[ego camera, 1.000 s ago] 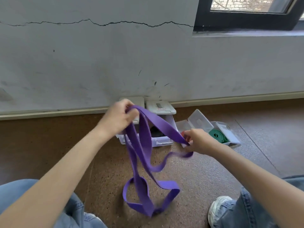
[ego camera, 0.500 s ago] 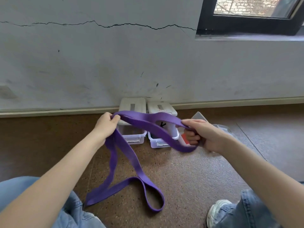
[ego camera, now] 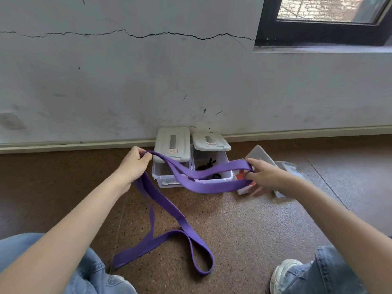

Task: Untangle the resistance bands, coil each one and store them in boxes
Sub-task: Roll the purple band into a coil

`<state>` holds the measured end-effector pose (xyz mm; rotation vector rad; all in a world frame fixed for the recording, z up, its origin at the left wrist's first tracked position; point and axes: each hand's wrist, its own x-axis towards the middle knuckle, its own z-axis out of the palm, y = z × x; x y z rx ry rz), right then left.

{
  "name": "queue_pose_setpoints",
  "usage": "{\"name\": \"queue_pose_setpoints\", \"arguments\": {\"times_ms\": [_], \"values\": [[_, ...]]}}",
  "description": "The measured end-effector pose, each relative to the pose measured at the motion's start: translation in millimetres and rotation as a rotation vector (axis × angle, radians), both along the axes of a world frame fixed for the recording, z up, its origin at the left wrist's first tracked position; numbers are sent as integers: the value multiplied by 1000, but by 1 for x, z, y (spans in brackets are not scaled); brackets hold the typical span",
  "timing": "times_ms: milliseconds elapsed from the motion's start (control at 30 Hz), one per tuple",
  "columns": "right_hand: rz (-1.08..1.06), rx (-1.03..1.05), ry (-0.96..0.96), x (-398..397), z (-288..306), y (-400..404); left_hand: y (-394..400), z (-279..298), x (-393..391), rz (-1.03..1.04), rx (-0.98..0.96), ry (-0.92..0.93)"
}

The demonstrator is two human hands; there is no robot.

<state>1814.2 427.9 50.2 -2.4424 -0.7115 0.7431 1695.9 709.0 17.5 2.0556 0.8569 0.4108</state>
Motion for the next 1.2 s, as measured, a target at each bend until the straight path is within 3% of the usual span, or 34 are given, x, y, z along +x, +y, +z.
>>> {"name": "queue_pose_setpoints", "arguments": {"times_ms": [67,167,267,333,400,467,533,733,933,1067,1200], "values": [[-139,194,283,-6,1,0,-5,-3,-1,-23,18,56],[-181,371,178,-5,6,4,-19,-7,-7,-200,82,264],[-190,601,308,-4,22,6,-36,-9,-12,-554,189,560],[-172,723,371,-7,31,5,-46,-5,-10,-683,229,602],[-112,684,263,-10,37,6,-55,13,-8,-663,187,367],[-10,496,59,-19,37,13,-65,37,-7,-624,-106,-8],[38,401,-14,-29,30,20,-75,54,-7,-672,-356,-208],[102,426,37,-41,28,27,-95,56,-12,-656,24,-120],[79,651,205,-49,31,29,-91,63,-18,-632,28,-152],[53,711,159,-55,30,32,-94,77,-21,-584,-378,-363],[6,847,269,-60,28,35,-99,82,-17,-480,-616,-506]]}}
